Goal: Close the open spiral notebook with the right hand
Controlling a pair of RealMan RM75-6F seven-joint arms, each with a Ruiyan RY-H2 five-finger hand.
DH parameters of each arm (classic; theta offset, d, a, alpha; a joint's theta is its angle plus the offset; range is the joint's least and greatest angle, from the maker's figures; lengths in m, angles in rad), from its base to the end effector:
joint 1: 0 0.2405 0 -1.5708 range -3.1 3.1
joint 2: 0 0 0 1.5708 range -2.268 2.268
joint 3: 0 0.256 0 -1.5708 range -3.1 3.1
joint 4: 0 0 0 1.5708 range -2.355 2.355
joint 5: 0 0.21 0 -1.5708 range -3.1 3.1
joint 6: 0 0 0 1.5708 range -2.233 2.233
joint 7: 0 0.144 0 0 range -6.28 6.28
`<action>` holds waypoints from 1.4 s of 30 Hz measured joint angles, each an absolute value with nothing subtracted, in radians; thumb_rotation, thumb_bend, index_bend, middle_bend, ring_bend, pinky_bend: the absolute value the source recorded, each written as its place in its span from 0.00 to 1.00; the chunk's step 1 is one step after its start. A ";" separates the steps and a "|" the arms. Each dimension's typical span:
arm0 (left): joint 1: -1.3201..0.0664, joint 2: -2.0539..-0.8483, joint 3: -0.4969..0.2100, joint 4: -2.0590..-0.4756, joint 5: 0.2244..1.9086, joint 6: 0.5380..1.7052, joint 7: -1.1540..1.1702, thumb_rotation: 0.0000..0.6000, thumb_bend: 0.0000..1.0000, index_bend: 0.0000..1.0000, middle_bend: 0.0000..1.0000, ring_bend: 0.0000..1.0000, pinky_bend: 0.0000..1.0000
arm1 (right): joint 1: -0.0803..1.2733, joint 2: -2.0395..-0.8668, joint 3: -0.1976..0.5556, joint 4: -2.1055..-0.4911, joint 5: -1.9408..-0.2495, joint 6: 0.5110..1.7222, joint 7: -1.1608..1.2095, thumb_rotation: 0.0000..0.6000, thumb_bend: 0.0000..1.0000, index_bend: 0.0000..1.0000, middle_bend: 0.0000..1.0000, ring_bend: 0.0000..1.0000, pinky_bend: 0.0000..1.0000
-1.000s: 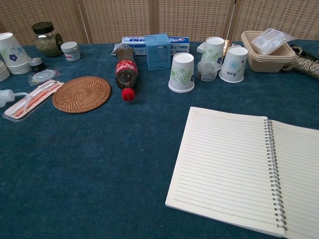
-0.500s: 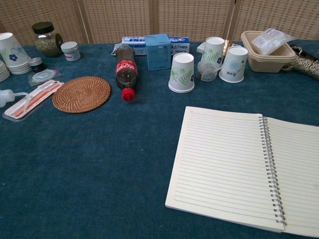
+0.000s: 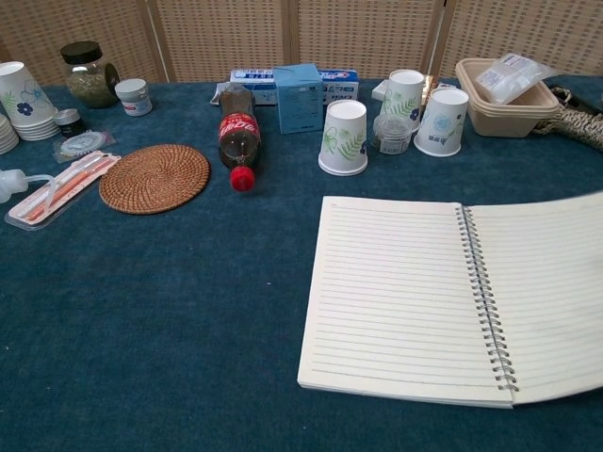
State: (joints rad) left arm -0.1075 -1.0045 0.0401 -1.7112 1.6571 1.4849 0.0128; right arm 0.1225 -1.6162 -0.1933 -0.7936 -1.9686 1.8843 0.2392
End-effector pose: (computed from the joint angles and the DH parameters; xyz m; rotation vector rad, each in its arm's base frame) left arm -0.2835 0.1654 0.1656 -1.5872 -0.8699 -0.9202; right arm -0.3120 -0.1332 0.0489 1.8812 -0.5809 1.3208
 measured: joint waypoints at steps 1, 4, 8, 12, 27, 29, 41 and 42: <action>-0.106 -1.004 0.040 -1.709 1.656 1.488 0.009 1.00 0.07 0.00 0.00 0.00 0.04 | 0.134 -1.608 -0.189 -0.819 -1.972 1.880 0.221 1.00 0.30 0.00 0.00 0.00 0.30; -0.104 -1.003 0.039 -1.702 1.654 1.492 -0.003 1.00 0.07 0.00 0.00 0.00 0.04 | 0.167 -1.581 -0.173 -0.908 -1.980 1.858 0.169 1.00 0.28 0.00 0.00 0.00 0.27; -0.101 -1.003 0.039 -1.688 1.653 1.497 -0.022 1.00 0.07 0.00 0.00 0.00 0.04 | 0.207 -1.547 -0.152 -1.029 -1.986 1.814 0.103 1.00 0.27 0.00 0.00 0.00 0.23; -0.098 -1.004 0.039 -1.678 1.651 1.501 -0.035 1.00 0.06 0.00 0.00 0.00 0.04 | 0.239 -1.527 -0.134 -1.105 -1.989 1.777 0.068 1.00 0.25 0.00 0.00 0.00 0.22; -0.089 -1.009 0.039 -1.643 1.647 1.515 -0.080 1.00 0.07 0.00 0.00 0.00 0.04 | 0.292 -1.604 -0.068 -1.181 -2.008 1.782 0.047 1.00 0.22 0.00 0.00 0.00 0.06; -0.088 -1.008 0.039 -1.638 1.646 1.515 -0.087 1.00 0.07 0.00 0.00 0.00 0.04 | 0.300 -1.613 -0.059 -1.192 -2.009 1.783 0.048 1.00 0.22 0.00 0.00 0.00 0.05; -0.090 -1.008 0.037 -1.634 1.646 1.513 -0.094 1.00 0.07 0.00 0.00 0.00 0.04 | 0.337 -1.634 -0.060 -1.231 -2.003 1.715 0.061 1.00 0.21 0.00 0.00 0.00 0.06; -0.090 -1.007 0.037 -1.635 1.646 1.514 -0.093 1.00 0.07 0.00 0.00 0.00 0.04 | 0.343 -1.639 -0.059 -1.236 -2.005 1.709 0.059 1.00 0.21 0.00 0.00 0.00 0.06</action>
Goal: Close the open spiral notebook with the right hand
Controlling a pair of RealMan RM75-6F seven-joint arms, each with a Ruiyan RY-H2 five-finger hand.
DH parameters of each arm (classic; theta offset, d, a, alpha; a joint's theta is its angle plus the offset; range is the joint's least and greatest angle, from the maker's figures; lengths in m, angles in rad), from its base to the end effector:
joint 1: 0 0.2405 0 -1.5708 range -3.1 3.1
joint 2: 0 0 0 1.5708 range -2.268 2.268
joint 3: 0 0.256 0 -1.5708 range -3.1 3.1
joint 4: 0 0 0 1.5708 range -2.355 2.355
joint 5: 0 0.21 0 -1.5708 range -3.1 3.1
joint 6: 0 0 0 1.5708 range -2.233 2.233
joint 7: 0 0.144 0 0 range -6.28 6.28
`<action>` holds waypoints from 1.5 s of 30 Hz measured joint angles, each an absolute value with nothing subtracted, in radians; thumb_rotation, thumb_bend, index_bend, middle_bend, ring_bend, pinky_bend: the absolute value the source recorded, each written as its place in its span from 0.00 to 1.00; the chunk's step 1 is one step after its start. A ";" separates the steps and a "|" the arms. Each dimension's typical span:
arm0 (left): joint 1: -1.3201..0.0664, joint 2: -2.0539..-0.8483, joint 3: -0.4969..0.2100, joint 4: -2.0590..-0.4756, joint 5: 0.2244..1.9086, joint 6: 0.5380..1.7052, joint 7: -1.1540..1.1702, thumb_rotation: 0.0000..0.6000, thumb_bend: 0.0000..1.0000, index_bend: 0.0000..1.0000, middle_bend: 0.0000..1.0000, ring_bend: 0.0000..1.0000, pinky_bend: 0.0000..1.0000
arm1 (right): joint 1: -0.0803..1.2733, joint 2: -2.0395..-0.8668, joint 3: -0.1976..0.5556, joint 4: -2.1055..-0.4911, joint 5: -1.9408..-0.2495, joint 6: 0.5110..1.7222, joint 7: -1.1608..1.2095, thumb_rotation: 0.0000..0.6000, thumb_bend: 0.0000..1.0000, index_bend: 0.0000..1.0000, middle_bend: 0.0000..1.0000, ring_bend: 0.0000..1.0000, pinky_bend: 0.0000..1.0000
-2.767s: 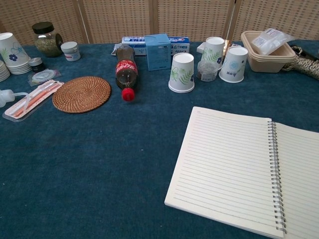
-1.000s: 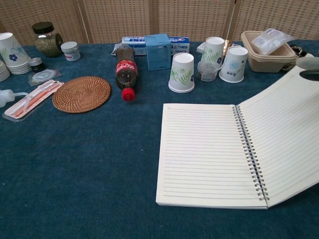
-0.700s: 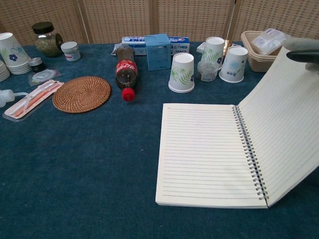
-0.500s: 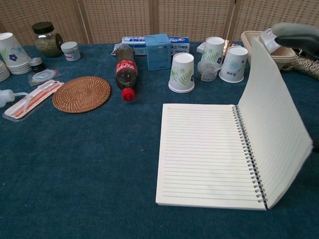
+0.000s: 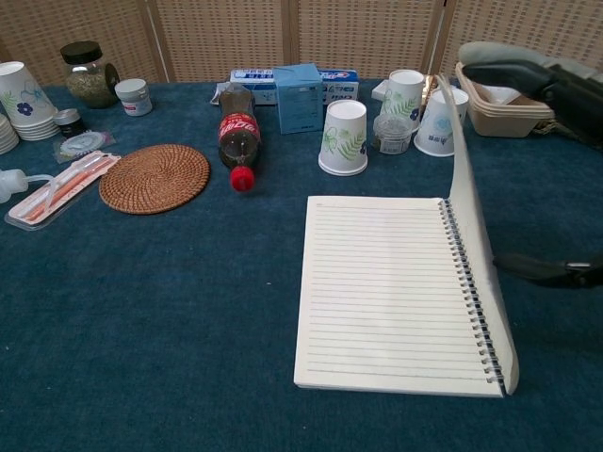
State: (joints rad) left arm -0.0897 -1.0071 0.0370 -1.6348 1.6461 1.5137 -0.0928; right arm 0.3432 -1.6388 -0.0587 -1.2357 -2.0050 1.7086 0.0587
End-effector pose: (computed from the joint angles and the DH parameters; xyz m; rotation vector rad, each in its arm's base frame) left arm -0.3008 0.1628 0.1762 -1.5386 -0.8969 -0.9411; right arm -0.1933 -0.1938 0.0166 1.8061 -0.5710 1.6441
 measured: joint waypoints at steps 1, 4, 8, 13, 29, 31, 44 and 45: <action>-0.090 -1.006 0.037 -1.637 1.647 1.514 -0.091 1.00 0.07 0.00 0.00 0.00 0.04 | 0.349 -1.643 -0.057 -1.240 -2.007 1.703 0.054 1.00 0.21 0.00 0.00 0.00 0.06; -0.088 -1.003 0.038 -1.642 1.646 1.515 -0.084 1.00 0.07 0.00 0.00 0.00 0.04 | 0.368 -1.659 -0.050 -1.262 -2.015 1.684 0.039 1.00 0.21 0.00 0.00 0.00 0.06; -0.087 -1.002 0.039 -1.645 1.644 1.512 -0.082 1.00 0.07 0.00 0.00 0.00 0.04 | 0.399 -1.671 -0.045 -1.287 -2.018 1.627 0.026 1.00 0.20 0.00 0.00 0.00 0.07; -0.088 -1.003 0.040 -1.642 1.640 1.506 -0.082 1.00 0.07 0.00 0.00 0.00 0.04 | 0.439 -1.670 -0.039 -1.320 -2.006 1.546 0.015 1.00 0.20 0.00 0.00 0.00 0.08; -0.096 -1.007 0.038 -1.643 1.631 1.483 -0.073 1.00 0.07 0.00 0.00 0.00 0.04 | 0.520 -1.605 -0.019 -1.439 -1.890 1.332 -0.022 1.00 0.20 0.00 0.00 0.00 0.09; -0.096 -1.007 0.038 -1.644 1.632 1.484 -0.071 1.00 0.07 0.00 0.00 0.00 0.04 | 0.526 -1.598 -0.011 -1.450 -1.869 1.315 -0.026 1.00 0.20 0.00 0.00 0.00 0.09; -0.096 -1.002 0.038 -1.649 1.634 1.484 -0.070 1.00 0.07 0.00 0.00 0.00 0.04 | 0.559 -1.449 0.050 -1.612 -1.714 1.207 -0.022 1.00 0.20 0.00 0.00 0.00 0.11; -0.097 -1.002 0.038 -1.650 1.635 1.485 -0.069 1.00 0.07 0.00 0.00 0.00 0.04 | 0.563 -1.434 0.055 -1.629 -1.695 1.189 -0.024 1.00 0.19 0.00 0.00 0.00 0.11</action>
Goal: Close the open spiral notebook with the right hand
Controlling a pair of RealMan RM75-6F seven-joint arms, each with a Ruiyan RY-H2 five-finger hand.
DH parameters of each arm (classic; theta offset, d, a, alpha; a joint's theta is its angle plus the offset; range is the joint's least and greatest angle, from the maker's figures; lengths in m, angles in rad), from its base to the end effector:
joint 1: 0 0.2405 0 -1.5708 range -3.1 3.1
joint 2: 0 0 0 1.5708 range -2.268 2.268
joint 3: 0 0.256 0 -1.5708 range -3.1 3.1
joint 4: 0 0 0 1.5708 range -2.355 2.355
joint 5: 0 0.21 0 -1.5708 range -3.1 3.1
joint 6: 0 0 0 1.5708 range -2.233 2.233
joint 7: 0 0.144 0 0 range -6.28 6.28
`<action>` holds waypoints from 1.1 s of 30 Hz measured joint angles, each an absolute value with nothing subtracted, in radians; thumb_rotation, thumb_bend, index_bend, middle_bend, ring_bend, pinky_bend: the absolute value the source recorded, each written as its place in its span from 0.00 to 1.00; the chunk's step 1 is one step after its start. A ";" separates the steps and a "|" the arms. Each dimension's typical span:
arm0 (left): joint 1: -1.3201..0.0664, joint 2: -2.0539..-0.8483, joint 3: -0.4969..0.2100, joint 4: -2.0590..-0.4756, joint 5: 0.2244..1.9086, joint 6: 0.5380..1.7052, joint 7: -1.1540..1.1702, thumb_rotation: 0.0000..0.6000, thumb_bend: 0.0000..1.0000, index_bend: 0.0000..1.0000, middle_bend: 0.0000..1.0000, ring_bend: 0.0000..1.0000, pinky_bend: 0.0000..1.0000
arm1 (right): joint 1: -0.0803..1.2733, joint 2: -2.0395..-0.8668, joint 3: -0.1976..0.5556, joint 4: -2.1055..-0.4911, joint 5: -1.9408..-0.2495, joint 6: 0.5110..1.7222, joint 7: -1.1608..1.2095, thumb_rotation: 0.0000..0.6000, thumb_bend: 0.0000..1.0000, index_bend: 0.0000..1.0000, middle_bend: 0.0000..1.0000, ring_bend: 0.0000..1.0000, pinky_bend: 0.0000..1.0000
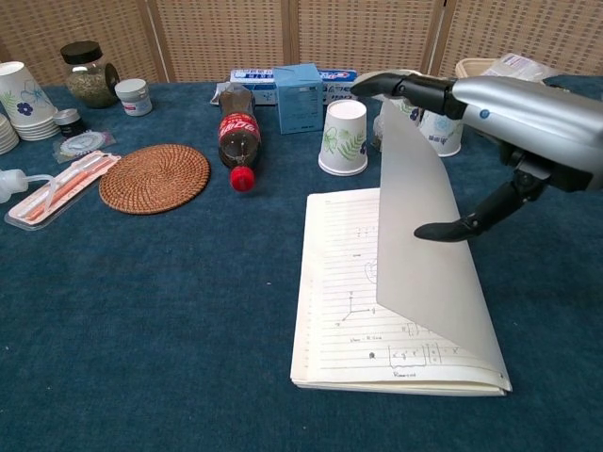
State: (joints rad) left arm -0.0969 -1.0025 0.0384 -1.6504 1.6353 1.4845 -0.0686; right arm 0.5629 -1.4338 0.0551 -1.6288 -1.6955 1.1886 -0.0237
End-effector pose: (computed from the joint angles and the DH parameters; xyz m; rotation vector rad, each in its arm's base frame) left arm -0.3004 0.1644 0.1731 -1.5530 -0.9062 -0.9099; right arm -0.1388 -0.2612 0.0189 2.0124 -0.8456 1.3505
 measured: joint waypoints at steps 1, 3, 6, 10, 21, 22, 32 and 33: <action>-0.097 -1.002 0.039 -1.652 1.636 1.484 -0.068 1.00 0.07 0.00 0.00 0.00 0.04 | 0.568 -1.418 0.060 -1.647 -1.674 1.167 -0.026 0.99 0.18 0.00 0.00 0.00 0.11; -0.098 -1.002 0.039 -1.654 1.637 1.483 -0.064 1.00 0.07 0.00 0.00 0.00 0.04 | 0.581 -1.380 0.074 -1.690 -1.615 1.110 -0.033 0.90 0.16 0.00 0.00 0.00 0.11; -0.099 -1.002 0.039 -1.657 1.638 1.482 -0.059 1.00 0.07 0.00 0.00 0.00 0.04 | 0.602 -1.331 0.095 -1.755 -1.518 1.029 -0.035 0.68 0.12 0.00 0.00 0.00 0.11; -0.101 -0.998 0.038 -1.664 1.637 1.480 -0.054 1.00 0.07 0.00 0.00 0.00 0.04 | 0.637 -1.272 0.127 -1.829 -1.394 0.924 0.002 0.48 0.06 0.00 0.00 0.00 0.08; -0.110 -0.995 0.036 -1.678 1.634 1.464 -0.041 1.00 0.07 0.00 0.00 0.00 0.04 | 0.743 -1.179 0.207 -1.909 -1.217 0.679 0.233 0.42 0.10 0.00 0.00 0.00 0.09; -0.110 -0.996 0.036 -1.679 1.633 1.463 -0.040 1.00 0.07 0.00 0.00 0.00 0.04 | 0.752 -1.176 0.211 -1.909 -1.204 0.656 0.250 0.42 0.10 0.00 0.00 0.00 0.09; -0.110 -0.998 0.037 -1.676 1.628 1.460 -0.039 1.00 0.07 0.00 0.00 0.00 0.04 | 0.818 -1.190 0.250 -1.927 -1.158 0.547 0.353 0.41 0.10 0.00 0.00 0.00 0.12; -0.110 -0.998 0.037 -1.676 1.627 1.460 -0.039 1.00 0.07 0.00 0.00 0.00 0.04 | 0.817 -1.194 0.251 -1.928 -1.164 0.555 0.356 0.41 0.10 0.00 0.00 0.00 0.12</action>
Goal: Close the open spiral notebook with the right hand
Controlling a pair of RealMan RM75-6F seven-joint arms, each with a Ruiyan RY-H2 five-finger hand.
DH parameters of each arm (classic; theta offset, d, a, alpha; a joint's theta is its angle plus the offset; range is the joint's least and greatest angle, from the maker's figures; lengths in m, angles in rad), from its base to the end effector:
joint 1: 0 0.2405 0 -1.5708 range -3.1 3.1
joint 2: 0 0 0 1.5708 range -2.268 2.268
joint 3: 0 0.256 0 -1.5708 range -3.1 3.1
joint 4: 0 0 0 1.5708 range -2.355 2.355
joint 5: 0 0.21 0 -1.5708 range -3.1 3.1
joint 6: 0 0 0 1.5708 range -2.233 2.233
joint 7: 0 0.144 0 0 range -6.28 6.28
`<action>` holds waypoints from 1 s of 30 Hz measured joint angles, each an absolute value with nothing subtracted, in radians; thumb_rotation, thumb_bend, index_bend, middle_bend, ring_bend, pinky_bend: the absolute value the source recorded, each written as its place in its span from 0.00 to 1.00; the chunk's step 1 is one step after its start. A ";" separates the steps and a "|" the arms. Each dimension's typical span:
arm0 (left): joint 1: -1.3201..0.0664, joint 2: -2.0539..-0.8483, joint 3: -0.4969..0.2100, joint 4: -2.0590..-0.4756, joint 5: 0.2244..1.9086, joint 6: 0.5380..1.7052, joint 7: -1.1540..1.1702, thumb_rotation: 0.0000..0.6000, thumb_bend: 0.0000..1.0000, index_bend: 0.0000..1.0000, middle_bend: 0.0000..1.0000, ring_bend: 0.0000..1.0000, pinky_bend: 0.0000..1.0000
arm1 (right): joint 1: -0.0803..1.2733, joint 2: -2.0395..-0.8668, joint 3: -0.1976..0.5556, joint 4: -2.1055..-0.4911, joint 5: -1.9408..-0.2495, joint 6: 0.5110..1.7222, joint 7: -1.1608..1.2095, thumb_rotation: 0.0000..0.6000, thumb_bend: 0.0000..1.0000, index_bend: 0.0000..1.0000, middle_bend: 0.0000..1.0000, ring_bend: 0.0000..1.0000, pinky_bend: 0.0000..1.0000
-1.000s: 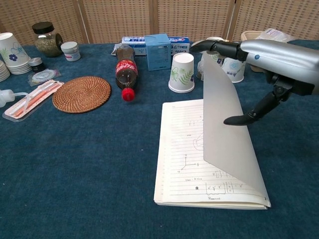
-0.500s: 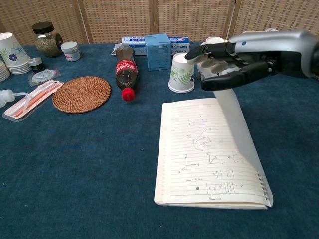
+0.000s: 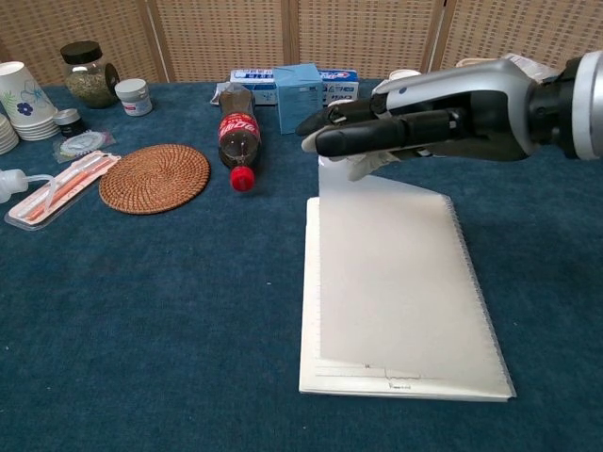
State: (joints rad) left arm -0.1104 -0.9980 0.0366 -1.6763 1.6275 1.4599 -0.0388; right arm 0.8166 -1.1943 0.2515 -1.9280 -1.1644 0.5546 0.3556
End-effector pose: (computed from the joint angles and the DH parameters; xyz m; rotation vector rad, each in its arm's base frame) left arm -0.2957 0.1682 0.1696 -1.5698 -0.9071 -0.8950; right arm -0.0734 -0.2937 0.0284 2.0453 -1.8025 1.0835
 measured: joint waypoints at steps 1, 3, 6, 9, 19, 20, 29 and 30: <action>-0.110 -0.998 0.037 -1.676 1.628 1.460 -0.039 1.00 0.07 0.00 0.00 0.00 0.04 | 0.815 -1.198 0.253 -1.929 -1.171 0.562 0.357 0.41 0.10 0.00 0.00 0.00 0.12; -0.110 -0.999 0.037 -1.676 1.628 1.459 -0.040 1.00 0.07 0.00 0.00 0.00 0.04 | 0.811 -1.208 0.256 -1.927 -1.186 0.584 0.359 0.41 0.11 0.00 0.00 0.00 0.12; -0.110 -1.000 0.038 -1.672 1.626 1.459 -0.044 1.00 0.07 0.00 0.00 0.00 0.04 | 0.801 -1.216 0.257 -1.925 -1.208 0.615 0.367 0.41 0.11 0.00 0.00 0.00 0.12; -0.108 -0.999 0.038 -1.670 1.626 1.463 -0.045 1.00 0.07 0.00 0.00 0.00 0.04 | 0.791 -1.208 0.254 -1.925 -1.224 0.630 0.374 0.41 0.12 0.00 0.00 0.00 0.12; -0.108 -1.002 0.038 -1.662 1.631 1.467 -0.042 1.00 0.07 0.00 0.00 0.00 0.04 | 0.721 -1.181 0.194 -1.882 -1.347 0.749 0.327 0.41 0.13 0.00 0.00 0.00 0.14; -0.108 -1.003 0.038 -1.661 1.632 1.468 -0.041 1.00 0.07 0.00 0.00 0.00 0.04 | 0.708 -1.181 0.184 -1.868 -1.369 0.777 0.318 0.41 0.13 0.00 0.00 0.00 0.14; -0.109 -1.005 0.038 -1.667 1.644 1.475 -0.034 1.00 0.07 0.00 0.00 0.00 0.04 | 0.587 -1.197 0.098 -1.692 -1.560 1.040 0.257 0.42 0.14 0.00 0.00 0.00 0.15; -0.109 -1.005 0.038 -1.668 1.645 1.475 -0.033 1.00 0.07 0.00 0.00 0.00 0.04 | 0.575 -1.200 0.092 -1.669 -1.576 1.068 0.249 0.42 0.14 0.00 0.00 0.00 0.15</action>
